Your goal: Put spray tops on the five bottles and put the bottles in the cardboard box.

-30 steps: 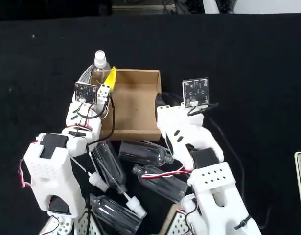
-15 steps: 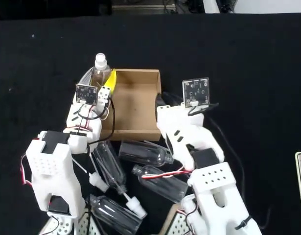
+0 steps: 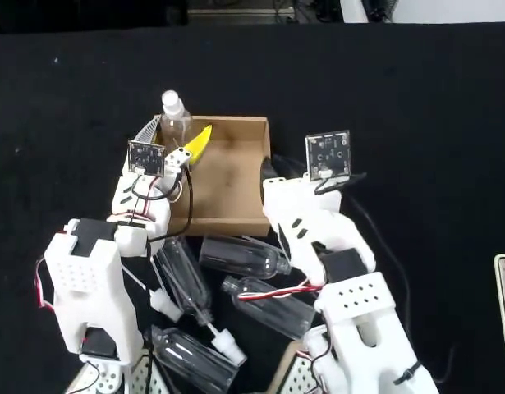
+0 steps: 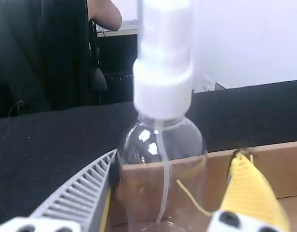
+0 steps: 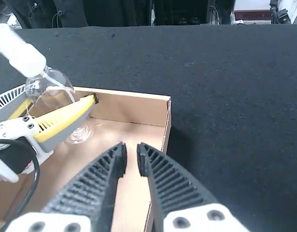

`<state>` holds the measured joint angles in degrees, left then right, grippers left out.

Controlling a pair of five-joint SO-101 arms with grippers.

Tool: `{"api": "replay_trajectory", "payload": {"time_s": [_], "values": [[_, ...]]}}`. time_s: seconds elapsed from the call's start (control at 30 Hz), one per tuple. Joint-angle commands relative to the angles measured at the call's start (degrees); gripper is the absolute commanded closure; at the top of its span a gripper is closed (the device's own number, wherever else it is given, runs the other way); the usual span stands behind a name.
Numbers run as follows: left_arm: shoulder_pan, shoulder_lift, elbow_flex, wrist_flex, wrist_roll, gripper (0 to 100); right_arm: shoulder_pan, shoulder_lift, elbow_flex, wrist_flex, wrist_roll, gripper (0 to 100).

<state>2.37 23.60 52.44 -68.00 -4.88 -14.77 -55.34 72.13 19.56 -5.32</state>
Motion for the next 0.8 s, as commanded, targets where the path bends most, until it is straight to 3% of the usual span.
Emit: {"api": "replay_trajectory", "payload": {"time_s": [0.0, 0.27, 0.77], "values": [[-0.22, -1.67, -2.07, -1.23, -0.35, 67, -0.62, -0.57, -0.31, -1.41, -0.44, 98.7], [-0.31, -15.82, 5.76, 2.11, 0.00, 67, -0.62, -0.57, -0.31, -1.41, -0.44, 98.7], [-1.36, -52.84, 10.15, 64.18, -0.26, 67, -0.44, -0.57, -0.22, -1.41, -0.44, 98.7]]}}
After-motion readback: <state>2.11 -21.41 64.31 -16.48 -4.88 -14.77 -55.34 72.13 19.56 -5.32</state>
